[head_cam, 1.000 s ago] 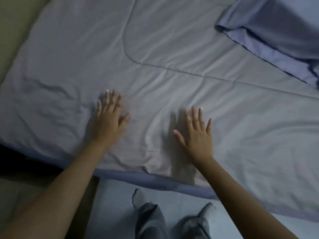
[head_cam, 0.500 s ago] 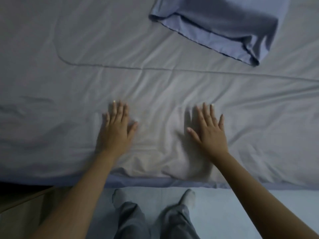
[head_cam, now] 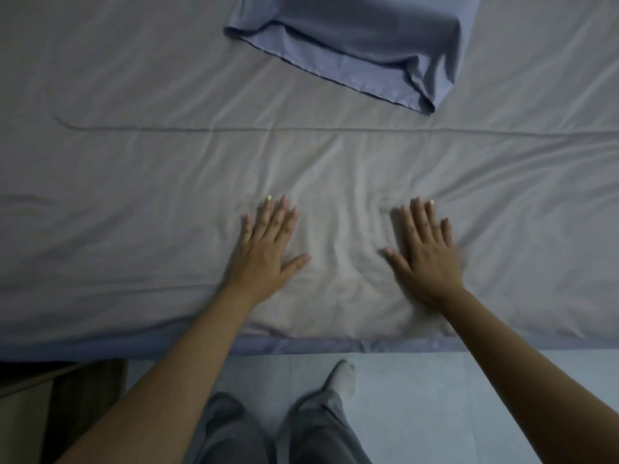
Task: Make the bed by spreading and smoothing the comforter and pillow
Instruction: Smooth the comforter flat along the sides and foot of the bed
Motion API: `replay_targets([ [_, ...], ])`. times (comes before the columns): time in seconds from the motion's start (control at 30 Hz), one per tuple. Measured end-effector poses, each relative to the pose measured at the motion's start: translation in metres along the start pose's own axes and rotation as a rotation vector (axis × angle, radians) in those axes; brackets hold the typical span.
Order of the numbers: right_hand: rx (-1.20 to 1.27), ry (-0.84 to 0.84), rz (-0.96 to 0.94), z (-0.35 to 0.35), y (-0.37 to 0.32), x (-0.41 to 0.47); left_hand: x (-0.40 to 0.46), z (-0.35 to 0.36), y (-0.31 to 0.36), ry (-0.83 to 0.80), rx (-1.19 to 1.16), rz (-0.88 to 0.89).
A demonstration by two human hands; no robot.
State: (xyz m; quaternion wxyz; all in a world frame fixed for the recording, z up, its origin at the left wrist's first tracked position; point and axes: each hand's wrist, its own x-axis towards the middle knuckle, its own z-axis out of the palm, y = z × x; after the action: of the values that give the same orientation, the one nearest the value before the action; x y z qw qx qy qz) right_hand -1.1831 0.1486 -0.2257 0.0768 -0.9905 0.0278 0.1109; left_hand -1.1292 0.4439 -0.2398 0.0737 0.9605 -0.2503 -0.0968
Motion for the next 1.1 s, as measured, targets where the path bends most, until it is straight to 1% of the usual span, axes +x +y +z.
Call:
replay_targets([
  [0.1,0.03,0.009,-0.021,0.015,0.002,0.008,0.008,0.016,0.004,0.016,0.037,0.002],
  [0.2,0.086,0.1,-0.061,0.022,0.003,0.013,0.014,0.023,0.003,0.098,0.072,0.045],
  [0.27,0.161,0.158,-0.073,0.023,0.005,0.01,0.01,0.024,0.007,0.201,0.035,0.081],
  [0.33,0.215,0.177,-0.075,0.024,0.007,0.002,0.001,0.024,0.013,0.288,-0.047,0.084],
  [0.4,0.203,0.166,-0.095,0.03,0.008,-0.008,-0.01,0.028,0.017,0.317,-0.108,0.073],
  [0.47,0.16,0.127,-0.116,0.033,0.007,-0.014,-0.015,0.031,0.02,0.278,-0.109,0.048],
  [0.53,0.135,0.093,-0.111,0.028,0.005,-0.017,-0.016,0.029,0.024,0.169,-0.033,0.0],
  [0.6,0.115,0.064,-0.062,0.02,0.005,-0.019,-0.015,0.024,0.026,0.068,0.046,-0.098],
  [0.67,0.04,0.053,-0.014,0.021,0.005,-0.026,-0.017,0.023,0.024,0.018,0.068,-0.19],
  [0.77,-0.043,0.005,0.01,0.022,0.004,-0.028,-0.015,0.017,0.021,-0.013,0.09,-0.231],
  [0.83,-0.012,0.0,0.022,0.016,0.001,-0.019,-0.003,0.008,0.025,0.006,0.061,-0.217],
  [0.97,0.027,0.117,0.048,0.0,-0.006,0.005,0.03,-0.003,0.031,0.06,0.04,-0.181],
  [1.1,0.035,0.049,0.013,0.01,-0.001,0.021,0.047,0.007,0.029,-0.004,0.015,-0.184],
])
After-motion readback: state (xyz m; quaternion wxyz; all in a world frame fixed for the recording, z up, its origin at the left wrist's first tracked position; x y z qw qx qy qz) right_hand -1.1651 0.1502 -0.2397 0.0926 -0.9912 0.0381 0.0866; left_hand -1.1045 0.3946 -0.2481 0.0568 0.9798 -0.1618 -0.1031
